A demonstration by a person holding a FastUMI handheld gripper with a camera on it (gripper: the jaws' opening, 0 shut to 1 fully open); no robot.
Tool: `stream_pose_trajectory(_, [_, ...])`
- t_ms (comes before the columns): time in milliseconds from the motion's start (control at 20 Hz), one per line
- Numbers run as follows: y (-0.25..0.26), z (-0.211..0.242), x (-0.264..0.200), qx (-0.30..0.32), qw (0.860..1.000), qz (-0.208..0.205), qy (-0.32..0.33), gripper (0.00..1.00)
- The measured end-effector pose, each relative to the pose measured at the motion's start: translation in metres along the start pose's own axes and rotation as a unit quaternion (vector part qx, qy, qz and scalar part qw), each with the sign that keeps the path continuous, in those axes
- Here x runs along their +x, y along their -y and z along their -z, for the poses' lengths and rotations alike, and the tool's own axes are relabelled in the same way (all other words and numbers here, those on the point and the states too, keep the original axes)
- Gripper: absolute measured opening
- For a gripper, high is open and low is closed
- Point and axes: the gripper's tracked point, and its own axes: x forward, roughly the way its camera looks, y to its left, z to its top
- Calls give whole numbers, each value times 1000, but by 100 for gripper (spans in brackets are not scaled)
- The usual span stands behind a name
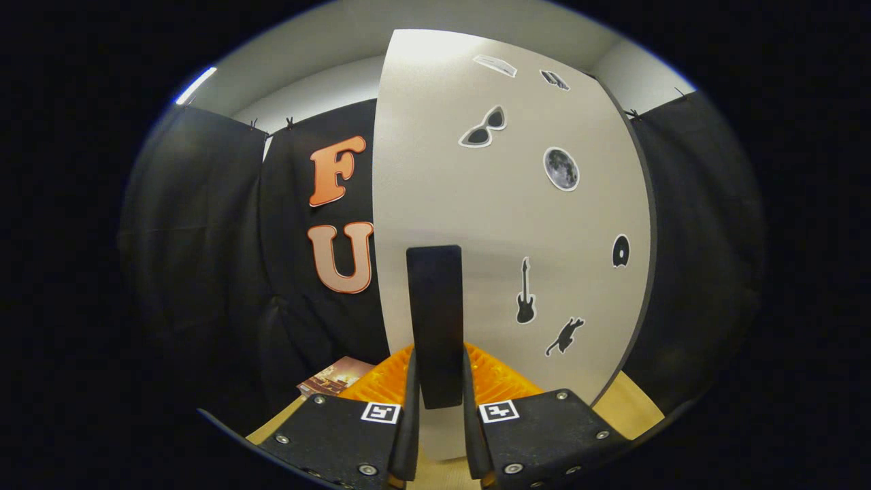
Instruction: Open the shoe cabinet door, grab the shoes and put them into the shoe cabinet, then close the shoe cabinet door.
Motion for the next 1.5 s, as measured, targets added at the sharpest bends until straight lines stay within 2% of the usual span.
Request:
stream_pose_trajectory(300, [21, -3, -38, 8, 1000, -2, -4, 26])
stream_pose_trajectory(650, [49, -3, -67, 7, 1000, 24, -1, 25])
stream_pose_trajectory(750, [58, -2, -75, 13, 999, 33, 3, 22])
stream_pose_trajectory(950, [85, -2, -89, 31, 997, 77, 8, 17])
stream_pose_trajectory(1250, [123, 19, -116, 55, 989, 140, -8, 17])
stream_pose_trajectory(1300, [134, 25, -123, 63, 986, 153, -15, 17])
stream_pose_trajectory(1400, [168, 39, -140, 58, 975, 210, -33, 16])
stream_pose_trajectory(1500, [178, 44, -149, 79, 973, 215, -29, 15])
